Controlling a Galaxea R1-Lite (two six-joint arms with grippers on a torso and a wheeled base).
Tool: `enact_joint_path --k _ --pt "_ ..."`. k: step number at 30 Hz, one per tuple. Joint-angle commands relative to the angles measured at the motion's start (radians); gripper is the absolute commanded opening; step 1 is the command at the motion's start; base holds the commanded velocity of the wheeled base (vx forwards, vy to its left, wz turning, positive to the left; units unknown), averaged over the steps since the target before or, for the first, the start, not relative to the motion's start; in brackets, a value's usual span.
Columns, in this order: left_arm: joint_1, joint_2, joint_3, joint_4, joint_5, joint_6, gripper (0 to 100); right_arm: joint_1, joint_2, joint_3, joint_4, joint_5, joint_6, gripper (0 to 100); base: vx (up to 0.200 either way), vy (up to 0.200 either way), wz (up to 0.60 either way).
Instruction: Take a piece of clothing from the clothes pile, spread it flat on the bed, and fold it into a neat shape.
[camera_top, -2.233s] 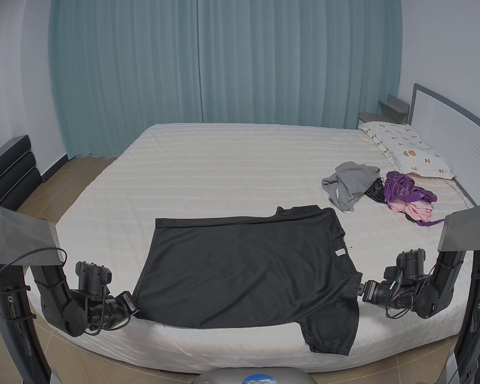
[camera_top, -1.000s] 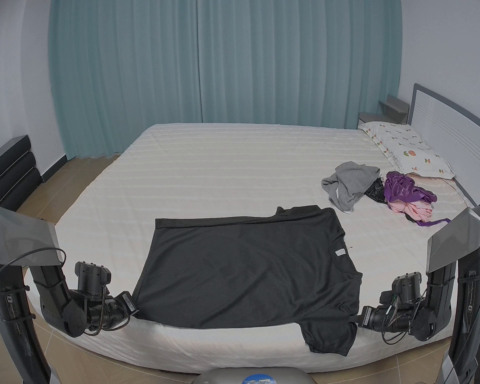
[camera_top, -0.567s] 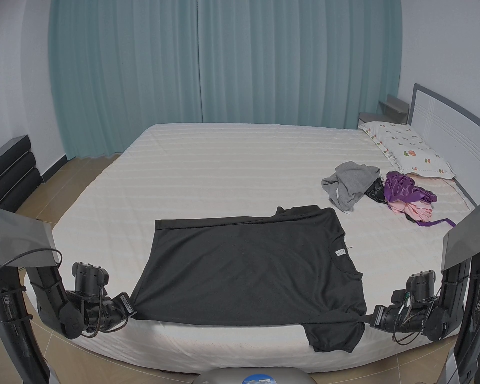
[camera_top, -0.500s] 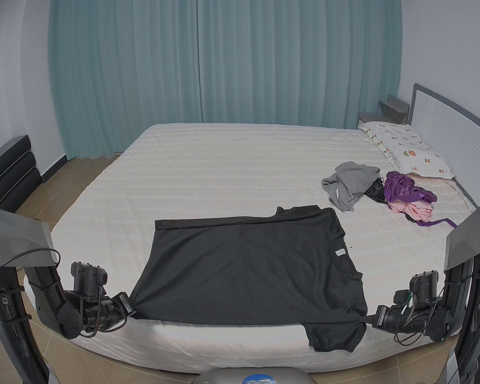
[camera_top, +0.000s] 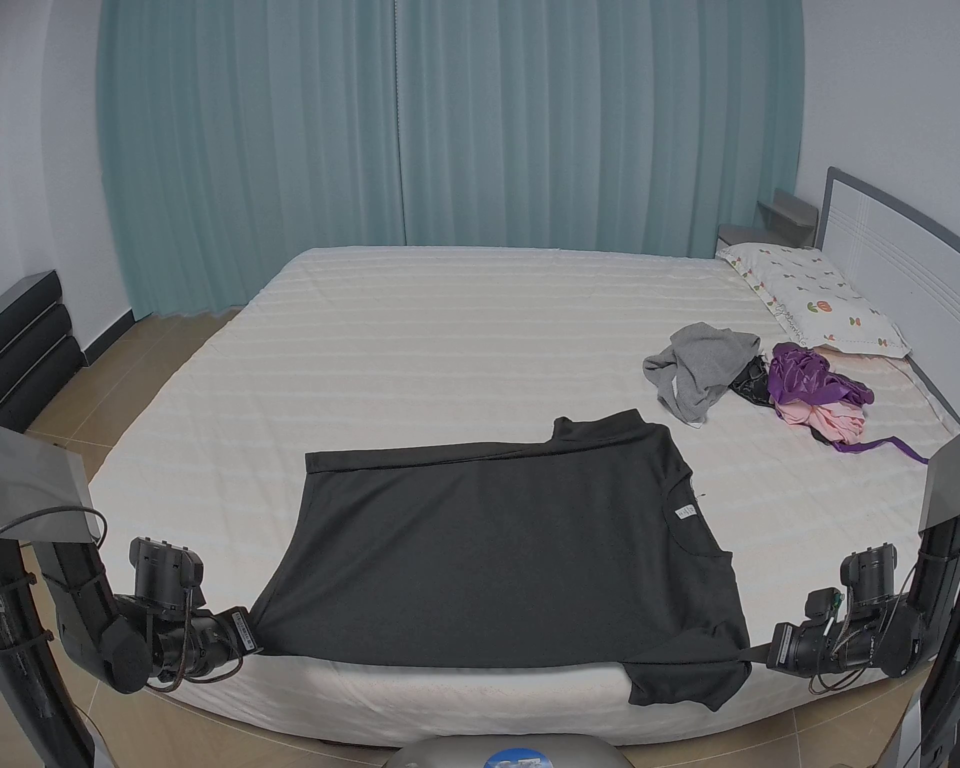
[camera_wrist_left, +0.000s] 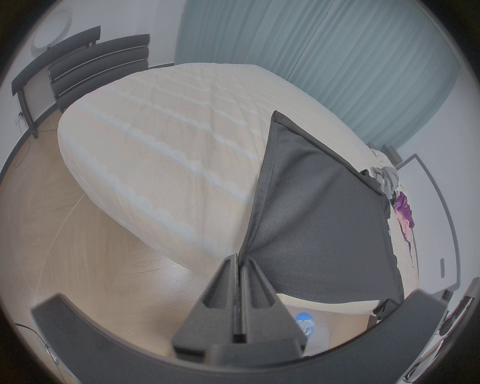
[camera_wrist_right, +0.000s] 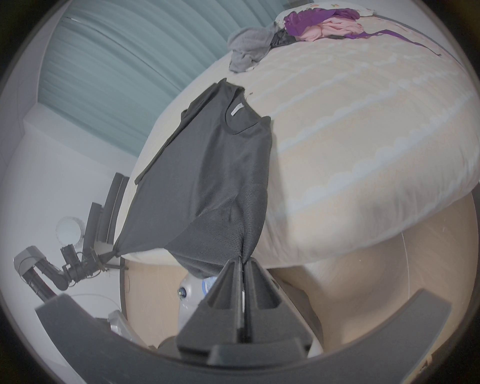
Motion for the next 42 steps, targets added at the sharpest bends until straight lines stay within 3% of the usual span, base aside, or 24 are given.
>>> enact_joint_path --k 1,4,8,19,42 --pt "0.0 -0.032 0.037 0.001 0.003 0.03 0 -0.027 -0.105 0.018 0.092 0.03 -0.054 0 0.0 0.0 0.0" --pt "0.0 -0.046 0.047 0.004 0.005 0.037 0 -0.033 -0.135 0.018 0.135 0.033 -0.058 0 0.0 0.0 0.0" --pt "-0.002 -0.055 0.102 0.001 0.007 0.129 0 -0.035 -0.192 0.018 0.219 0.029 -0.087 0 0.0 0.0 0.0" --pt "-0.012 -0.075 0.16 0.004 0.053 0.206 0 -0.047 -0.232 0.018 0.328 0.026 -0.129 0 0.0 0.0 0.0" --pt "-0.031 -0.17 0.168 0.141 0.056 0.255 0 -0.076 -0.31 0.018 0.465 0.023 -0.245 0 0.0 0.0 0.0"
